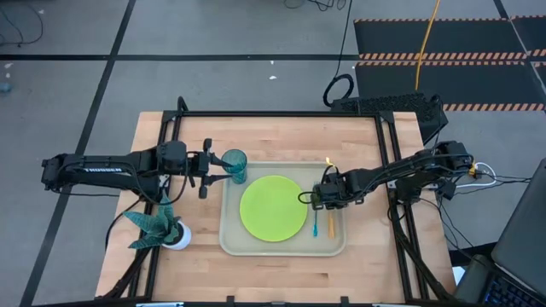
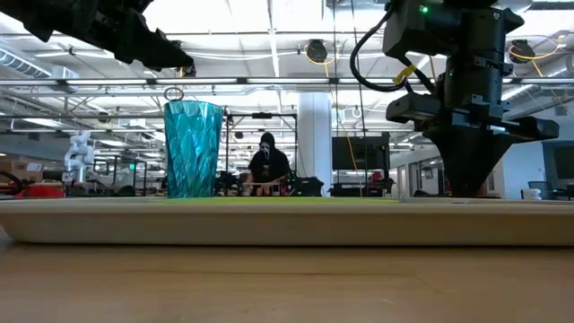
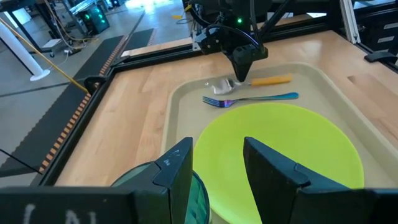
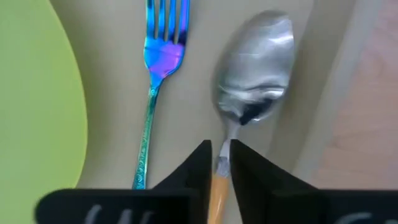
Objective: Pick and place plate/cup/fork/spoon on tray
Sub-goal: Put the yellow spoon on the gray serving tray
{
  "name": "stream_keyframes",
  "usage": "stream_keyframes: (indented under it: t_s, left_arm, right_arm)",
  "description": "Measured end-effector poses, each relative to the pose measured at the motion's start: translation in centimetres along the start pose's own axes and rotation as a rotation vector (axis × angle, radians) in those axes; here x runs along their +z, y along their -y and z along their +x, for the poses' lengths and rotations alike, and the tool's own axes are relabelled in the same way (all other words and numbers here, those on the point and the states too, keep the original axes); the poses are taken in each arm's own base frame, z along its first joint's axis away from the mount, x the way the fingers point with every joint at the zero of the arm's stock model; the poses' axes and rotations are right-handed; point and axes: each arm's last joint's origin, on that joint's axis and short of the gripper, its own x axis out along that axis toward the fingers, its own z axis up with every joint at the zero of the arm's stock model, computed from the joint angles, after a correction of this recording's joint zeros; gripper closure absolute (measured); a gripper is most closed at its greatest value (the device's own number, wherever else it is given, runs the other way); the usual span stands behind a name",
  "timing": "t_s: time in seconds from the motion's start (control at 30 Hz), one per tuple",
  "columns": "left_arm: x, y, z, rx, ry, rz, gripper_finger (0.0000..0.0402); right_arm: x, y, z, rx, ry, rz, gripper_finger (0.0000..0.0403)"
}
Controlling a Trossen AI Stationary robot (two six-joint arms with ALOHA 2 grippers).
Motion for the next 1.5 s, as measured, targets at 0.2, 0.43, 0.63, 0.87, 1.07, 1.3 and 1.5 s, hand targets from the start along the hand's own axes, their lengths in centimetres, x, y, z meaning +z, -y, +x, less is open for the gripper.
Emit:
stream_keyframes:
  t_s: [0.2,0.43,0.63,0.87,1.07,1.3,1.5]
  left_arm:
    - [0.0,0.0,0.0,0.0,0.0,0.0,0.0254]
    - [0.0,0.0,0.0,0.0,0.0,0.0,0.0254]
    - [0.0,0.0,0.0,0.0,-0.001,0.0,0.0254]
    - [-0.1,0.0,0.0,-0.001,-0.006,0.0,0.0254]
    - [-0.1,0.0,0.0,-0.002,-0.007,0.0,0.0254]
    - [-0.1,0.0,0.0,-0.002,-0.007,0.001,0.0254]
    - [-0.1,0.0,0.0,-0.002,-0.005,0.003,0.0254]
  right_arm:
    - [0.0,0.2,0.0,-0.018,0.0,0.01,0.0297]
    - [0.0,0.2,0.0,-0.019,0.001,0.012,0.0283]
    - [0.0,0.0,0.0,-0.005,0.001,0.03,0.0288]
    - [-0.7,-0.2,0.1,0.013,0.015,0.031,0.0288]
    - [-0.9,0.3,1.1,-0.001,0.024,0.034,0.0289]
    - [-0.9,1.1,2.3,0.009,0.028,0.037,0.0289]
    - [-0.8,1.2,2.4,0.012,0.044,0.03,0.0327]
